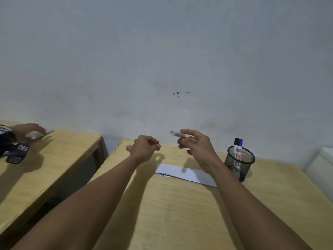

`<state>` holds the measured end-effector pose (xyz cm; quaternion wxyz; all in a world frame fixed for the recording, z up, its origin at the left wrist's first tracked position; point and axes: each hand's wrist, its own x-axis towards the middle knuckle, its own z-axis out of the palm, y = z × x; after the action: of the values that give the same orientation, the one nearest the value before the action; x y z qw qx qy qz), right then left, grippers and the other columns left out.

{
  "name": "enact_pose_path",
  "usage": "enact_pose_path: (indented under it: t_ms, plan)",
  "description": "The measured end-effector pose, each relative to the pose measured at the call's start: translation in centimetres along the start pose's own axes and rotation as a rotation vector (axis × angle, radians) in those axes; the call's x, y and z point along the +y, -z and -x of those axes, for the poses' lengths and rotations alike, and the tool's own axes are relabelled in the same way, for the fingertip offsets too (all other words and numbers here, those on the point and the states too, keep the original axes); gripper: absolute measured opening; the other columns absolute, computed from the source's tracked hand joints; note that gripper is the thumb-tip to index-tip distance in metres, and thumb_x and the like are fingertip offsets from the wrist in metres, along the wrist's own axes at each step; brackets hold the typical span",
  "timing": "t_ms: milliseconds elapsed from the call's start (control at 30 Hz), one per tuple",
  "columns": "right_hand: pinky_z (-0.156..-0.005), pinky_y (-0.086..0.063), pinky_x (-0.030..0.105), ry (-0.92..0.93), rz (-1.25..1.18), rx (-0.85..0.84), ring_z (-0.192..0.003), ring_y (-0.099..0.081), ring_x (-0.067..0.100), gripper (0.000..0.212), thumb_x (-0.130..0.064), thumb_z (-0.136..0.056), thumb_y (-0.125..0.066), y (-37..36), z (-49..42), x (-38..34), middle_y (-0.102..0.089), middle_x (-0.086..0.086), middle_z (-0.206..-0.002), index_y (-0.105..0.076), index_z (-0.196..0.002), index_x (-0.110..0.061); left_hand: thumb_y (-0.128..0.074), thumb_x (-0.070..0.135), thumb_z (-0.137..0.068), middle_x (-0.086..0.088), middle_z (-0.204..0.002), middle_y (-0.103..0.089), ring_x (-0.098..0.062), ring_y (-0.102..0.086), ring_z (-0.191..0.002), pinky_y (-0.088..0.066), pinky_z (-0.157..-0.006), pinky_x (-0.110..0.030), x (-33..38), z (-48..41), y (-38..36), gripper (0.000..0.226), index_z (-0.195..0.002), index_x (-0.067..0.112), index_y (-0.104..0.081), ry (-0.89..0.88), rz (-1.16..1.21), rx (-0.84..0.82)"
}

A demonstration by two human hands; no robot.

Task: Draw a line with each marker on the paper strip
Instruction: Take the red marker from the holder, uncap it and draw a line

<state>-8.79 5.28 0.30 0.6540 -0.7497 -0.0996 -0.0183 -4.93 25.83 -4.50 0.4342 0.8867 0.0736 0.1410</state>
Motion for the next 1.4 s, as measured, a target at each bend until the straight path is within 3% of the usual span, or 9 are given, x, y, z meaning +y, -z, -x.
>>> enact_pose_path:
  t_ms: [233, 367, 467, 633, 800, 933, 1067, 1233, 1400]
  plan:
    - [-0.066, -0.045, 0.036, -0.098, 0.059, -0.052, -0.055, -0.063, 0.014, 0.014, -0.025, -0.104, -0.053, -3.9, -2.5, 6.4, -0.073, 0.004, -0.074, -0.050, -0.113, -0.014, -0.075, 0.036, -0.077, 0.018, -0.074, -0.072, -0.006, -0.066, -0.094, -0.033, -0.096, -0.042, -7.3, -1.2, -3.0, 0.010, -0.072, 0.031, -0.067, 0.075, -0.079, -0.103]
    - [-0.054, -0.045, 0.026, -0.037, 0.042, -0.025, -0.050, -0.050, 0.011, 0.009, -0.020, -0.104, -0.055, -4.1, -2.9, 6.1, -0.067, 0.003, -0.072, -0.053, -0.105, -0.012, -0.071, 0.039, -0.081, 0.019, -0.082, -0.071, -0.008, -0.061, -0.100, -0.019, -0.077, -0.037, -5.8, -1.1, -2.6, 0.009, -0.075, 0.031, -0.071, 0.039, -0.157, -0.071]
    - [-0.056, -0.045, 0.031, -0.033, 0.075, -0.011, -0.052, -0.049, 0.016, 0.013, -0.021, -0.102, -0.058, -4.9, -3.3, 6.8, -0.068, 0.003, -0.073, -0.056, -0.105, -0.009, -0.069, 0.042, -0.079, 0.017, -0.089, -0.073, -0.010, -0.059, -0.104, -0.019, -0.076, -0.038, -6.1, -1.3, -2.7, 0.010, -0.075, 0.034, -0.072, 0.049, -0.194, -0.067]
    - [-0.050, -0.045, 0.024, -0.018, 0.103, 0.019, -0.048, -0.052, 0.009, 0.010, -0.014, -0.099, -0.060, -5.8, -3.5, 7.6, -0.065, -0.006, -0.060, -0.055, -0.095, -0.006, -0.070, 0.049, -0.082, 0.009, -0.124, -0.059, -0.016, -0.044, -0.121, -0.019, -0.086, -0.036, -6.5, 0.0, -1.6, 0.033, -0.112, 0.037, -0.065, -0.107, -0.264, 0.052]
    - [-0.061, -0.047, 0.035, 0.022, 0.190, -0.022, -0.062, -0.057, 0.024, 0.010, -0.011, -0.088, -0.065, -6.0, -3.6, 8.5, -0.064, 0.024, -0.074, -0.056, -0.082, -0.011, -0.063, 0.052, -0.084, 0.013, -0.110, -0.066, -0.015, -0.046, -0.114, -0.021, -0.089, -0.041, -6.6, 3.9, -0.9, 0.024, -0.099, 0.035, -0.068, -0.230, -0.379, 0.027]
    - [-0.061, -0.054, 0.037, 0.014, 0.249, -0.038, -0.063, -0.067, 0.020, 0.008, -0.017, -0.082, -0.069, -6.5, -3.4, 9.8, -0.075, 0.005, -0.075, -0.068, -0.089, -0.018, -0.060, 0.065, -0.080, 0.011, -0.121, -0.066, -0.019, -0.045, -0.120, -0.025, -0.091, -0.044, -7.1, 4.2, -1.9, 0.042, -0.108, 0.036, -0.072, -0.157, -0.456, -0.064]
    - [-0.060, -0.053, 0.027, 0.016, 0.244, -0.008, -0.058, -0.066, 0.009, 0.006, -0.009, -0.085, -0.070, -6.5, -3.4, 11.2, -0.071, -0.007, -0.065, -0.071, -0.080, -0.014, -0.064, 0.067, -0.076, 0.014, -0.126, -0.064, -0.018, -0.042, -0.124, -0.023, -0.090, -0.043, -7.9, 3.9, -2.3, 0.037, -0.100, 0.039, -0.072, -0.143, -0.422, -0.053]
    - [-0.066, -0.057, 0.014, 0.047, 0.292, 0.027, -0.077, -0.072, 0.003, 0.002, -0.015, -0.087, -0.075, -6.5, -3.3, 12.2, -0.076, -0.006, -0.083, -0.075, -0.087, -0.013, -0.065, 0.068, -0.076, 0.014, -0.136, -0.057, -0.019, -0.034, -0.135, -0.014, -0.110, -0.064, -8.3, 3.8, -2.4, 0.038, -0.101, 0.041, -0.071, -0.112, -0.451, -0.072]
    - [-0.070, -0.060, 0.018, 0.041, 0.332, 0.035, -0.081, -0.074, 0.008, 0.009, -0.020, -0.088, -0.074, -6.5, -3.6, 12.7, -0.078, -0.003, -0.088, -0.077, -0.092, -0.013, -0.065, 0.070, -0.076, 0.014, -0.150, -0.046, -0.020, -0.020, -0.146, 0.007, -0.108, -0.077, -8.3, 3.1, -2.3, 0.049, -0.115, 0.040, -0.070, -0.040, -0.458, -0.142]
